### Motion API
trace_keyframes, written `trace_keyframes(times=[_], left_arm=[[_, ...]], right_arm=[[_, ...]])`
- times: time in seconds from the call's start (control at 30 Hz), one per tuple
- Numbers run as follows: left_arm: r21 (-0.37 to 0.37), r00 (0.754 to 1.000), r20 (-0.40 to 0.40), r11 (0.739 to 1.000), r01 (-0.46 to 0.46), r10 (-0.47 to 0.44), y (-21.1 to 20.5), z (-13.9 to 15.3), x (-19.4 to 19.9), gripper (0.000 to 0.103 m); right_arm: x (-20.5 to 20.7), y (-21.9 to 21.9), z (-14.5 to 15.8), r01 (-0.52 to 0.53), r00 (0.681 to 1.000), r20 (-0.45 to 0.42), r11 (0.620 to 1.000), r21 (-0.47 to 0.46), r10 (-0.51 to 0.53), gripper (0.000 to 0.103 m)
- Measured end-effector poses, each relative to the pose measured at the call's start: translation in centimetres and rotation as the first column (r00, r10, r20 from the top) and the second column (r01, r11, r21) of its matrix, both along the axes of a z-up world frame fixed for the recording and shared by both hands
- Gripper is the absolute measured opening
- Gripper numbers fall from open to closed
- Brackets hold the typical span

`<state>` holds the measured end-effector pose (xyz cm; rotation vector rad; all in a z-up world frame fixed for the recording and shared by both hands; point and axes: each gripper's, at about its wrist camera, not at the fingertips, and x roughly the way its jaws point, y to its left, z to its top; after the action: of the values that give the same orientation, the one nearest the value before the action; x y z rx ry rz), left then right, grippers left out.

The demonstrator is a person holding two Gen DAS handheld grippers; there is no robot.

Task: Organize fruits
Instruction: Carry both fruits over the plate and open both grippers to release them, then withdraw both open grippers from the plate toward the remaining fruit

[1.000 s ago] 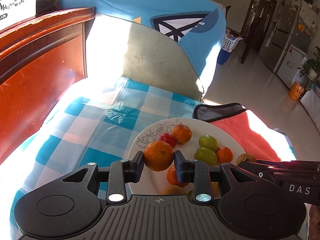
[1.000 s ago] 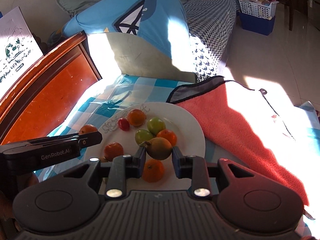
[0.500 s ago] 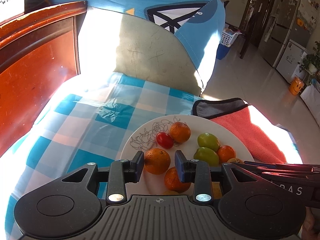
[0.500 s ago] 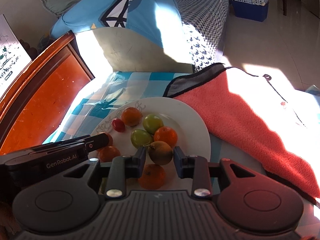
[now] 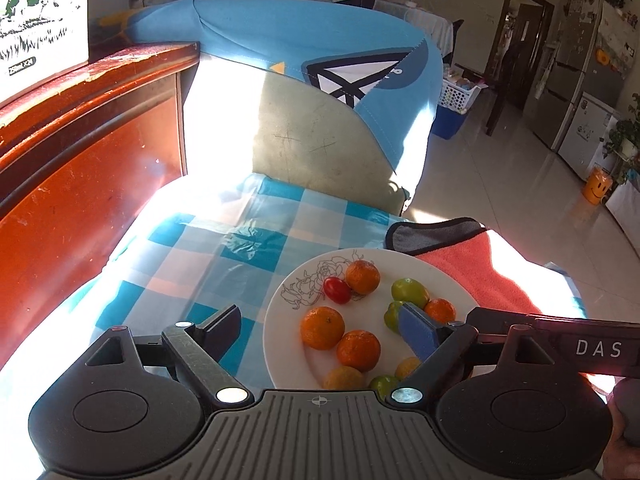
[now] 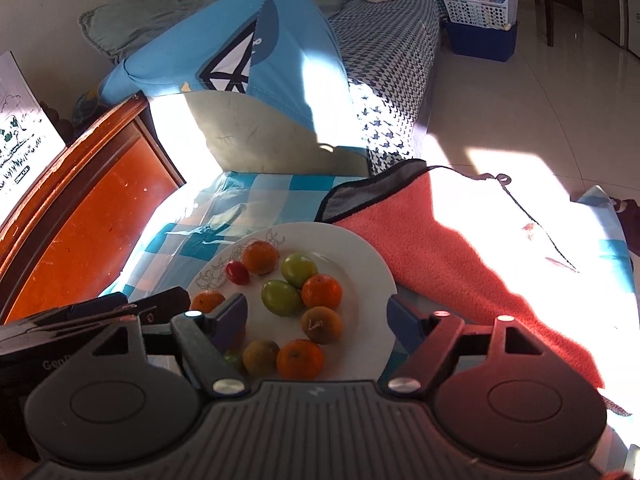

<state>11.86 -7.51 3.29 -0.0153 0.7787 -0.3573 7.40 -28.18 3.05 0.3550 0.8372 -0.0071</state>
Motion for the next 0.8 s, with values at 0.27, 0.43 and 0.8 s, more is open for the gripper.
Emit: trace_keyframes(times=[0.27,0.43,0.8], left_arm=[[0.052,1.0,-0.014,0.998,0.024,-0.023,2.2,0.3,-3.7,0.095],[0.099,0.998,-0.049,0.994,0.035,-0.031,3.5,-0.2,-5.6,0.095],[0.129,0.996,-0.075,0.99,0.049,-0.04,6.5,-1.8,-7.5,0.095]], right_arm=[[-2.4,1.7,-0.1,-0.025,1.0,-0.011,0.999,-0.045,0.025,0.094],[-4.4,3.0,-0.3,-0.085,0.996,-0.032,0.995,-0.043,0.083,0.094],[-7.4,6.6,-1.9,-0.221,0.975,-0.062,0.97,-0.103,0.215,0.092]])
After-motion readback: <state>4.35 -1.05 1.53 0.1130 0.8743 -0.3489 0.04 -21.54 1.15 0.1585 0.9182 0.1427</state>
